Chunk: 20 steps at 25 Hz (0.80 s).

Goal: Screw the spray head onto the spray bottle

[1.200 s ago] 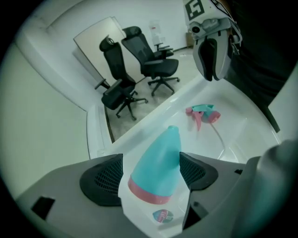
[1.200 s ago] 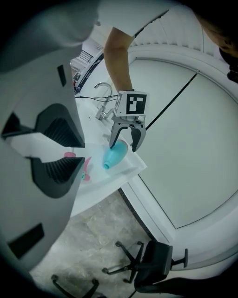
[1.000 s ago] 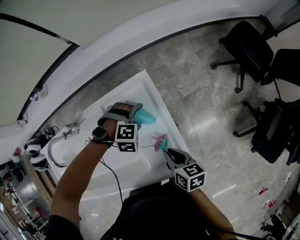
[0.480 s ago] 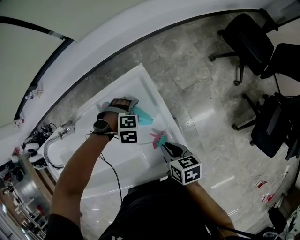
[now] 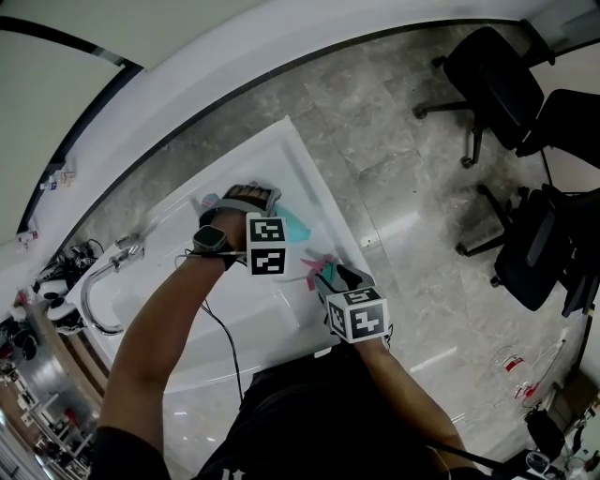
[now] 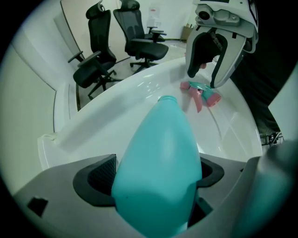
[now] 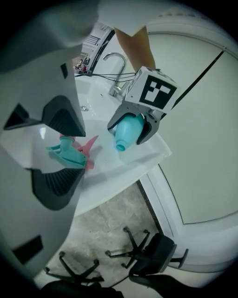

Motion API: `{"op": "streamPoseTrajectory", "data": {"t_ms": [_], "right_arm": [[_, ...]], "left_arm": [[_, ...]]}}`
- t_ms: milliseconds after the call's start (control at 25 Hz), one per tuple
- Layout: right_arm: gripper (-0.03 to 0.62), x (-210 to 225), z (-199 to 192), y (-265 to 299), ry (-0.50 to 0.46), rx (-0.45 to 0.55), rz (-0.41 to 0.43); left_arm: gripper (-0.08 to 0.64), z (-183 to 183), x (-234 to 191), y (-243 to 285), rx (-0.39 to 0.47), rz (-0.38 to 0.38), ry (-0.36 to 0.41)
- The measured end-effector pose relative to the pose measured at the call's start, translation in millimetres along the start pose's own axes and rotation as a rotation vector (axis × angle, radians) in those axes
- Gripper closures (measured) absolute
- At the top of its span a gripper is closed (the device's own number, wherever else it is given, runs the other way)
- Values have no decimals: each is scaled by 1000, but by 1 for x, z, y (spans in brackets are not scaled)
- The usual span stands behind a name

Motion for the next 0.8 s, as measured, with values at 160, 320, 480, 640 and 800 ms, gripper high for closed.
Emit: {"op": "streamPoseTrajectory", "data": {"t_ms": [160,320,480,640,800], "right_arm": [[400,5,1,12,-21,-63,-118],[400,3,2,17,-51,-87,-187],[422,-2,4,20,-82,-129,-200],[440,-9,6,24,-113,-163,-194],[448,-4,4,20,-73,-160,-149]], "left_arm": [[89,-1,-1,0,0,-2,-49],[86,-1,-2,1,-15,-5,-49],[86,1,-1,1,-43,-6,-27],[86,1,-1,0,-46,2,-29],[86,-1,2,-1,-18,30,-60]]}}
Point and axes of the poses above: the fingertips, and each gripper's own axes: y forward along the fingers, x to its right, z out of its top, the point moved 6 cm from there along -y, backward along the fingers, and after that the axes turned 14 degrees about y, right-handed, at the moved point
